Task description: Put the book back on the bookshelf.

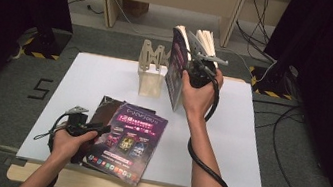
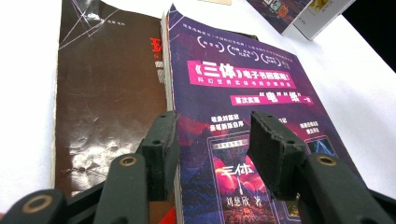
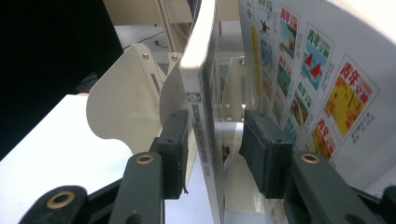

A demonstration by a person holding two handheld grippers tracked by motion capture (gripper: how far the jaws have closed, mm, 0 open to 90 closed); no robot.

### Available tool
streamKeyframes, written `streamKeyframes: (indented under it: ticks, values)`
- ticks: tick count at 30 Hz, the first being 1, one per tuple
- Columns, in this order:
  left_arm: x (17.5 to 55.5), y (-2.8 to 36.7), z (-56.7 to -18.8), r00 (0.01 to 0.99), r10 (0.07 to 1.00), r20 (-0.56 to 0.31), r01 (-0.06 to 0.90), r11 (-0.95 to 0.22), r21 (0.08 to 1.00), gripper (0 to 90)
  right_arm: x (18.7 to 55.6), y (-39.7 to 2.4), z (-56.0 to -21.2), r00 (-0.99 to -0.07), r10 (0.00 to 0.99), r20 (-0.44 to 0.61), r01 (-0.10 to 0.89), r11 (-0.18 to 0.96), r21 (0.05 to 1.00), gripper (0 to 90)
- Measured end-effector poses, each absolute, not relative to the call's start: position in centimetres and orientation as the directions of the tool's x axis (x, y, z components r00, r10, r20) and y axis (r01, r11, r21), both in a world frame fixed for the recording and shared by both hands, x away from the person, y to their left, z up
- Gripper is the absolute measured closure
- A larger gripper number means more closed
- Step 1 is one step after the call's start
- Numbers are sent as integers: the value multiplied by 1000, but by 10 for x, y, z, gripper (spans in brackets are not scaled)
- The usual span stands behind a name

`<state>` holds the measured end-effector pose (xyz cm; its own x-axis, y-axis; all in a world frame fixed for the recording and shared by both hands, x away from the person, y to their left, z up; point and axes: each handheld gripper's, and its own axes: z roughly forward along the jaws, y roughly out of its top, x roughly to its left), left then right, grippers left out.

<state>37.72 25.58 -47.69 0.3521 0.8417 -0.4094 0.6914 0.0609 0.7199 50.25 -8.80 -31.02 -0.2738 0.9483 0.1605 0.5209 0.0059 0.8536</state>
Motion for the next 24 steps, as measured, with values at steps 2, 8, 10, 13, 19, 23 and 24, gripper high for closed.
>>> streamKeyframes:
  ticks: [2, 8, 10, 13, 19, 23, 24]
  values:
    - [377, 255, -477, 353, 841, -410, 693, 60, 719, 515, 501, -89, -311, -273, 948, 163, 522, 4, 853, 614]
    - [377, 255, -477, 353, 841, -411, 693, 60, 718, 515, 498, -90, -311, -282, 946, 158, 524, 14, 852, 608]
    - [377, 255, -477, 352, 841, -411, 694, 60, 718, 515, 497, -90, -311, -284, 944, 168, 527, 7, 850, 606]
    - [377, 255, -478, 355, 840, -410, 695, 57, 717, 515, 495, -90, -311, -287, 943, 166, 529, 11, 849, 604]
    - [377, 255, -478, 353, 841, -409, 695, 58, 717, 515, 492, -92, -313, -292, 942, 165, 528, 15, 849, 604]
    - [377, 255, -478, 353, 841, -411, 697, 57, 715, 515, 490, -93, -314, -294, 942, 162, 525, 18, 851, 604]
    - [377, 255, -478, 353, 841, -411, 697, 58, 715, 515, 489, -93, -314, -295, 941, 167, 525, 14, 851, 604]
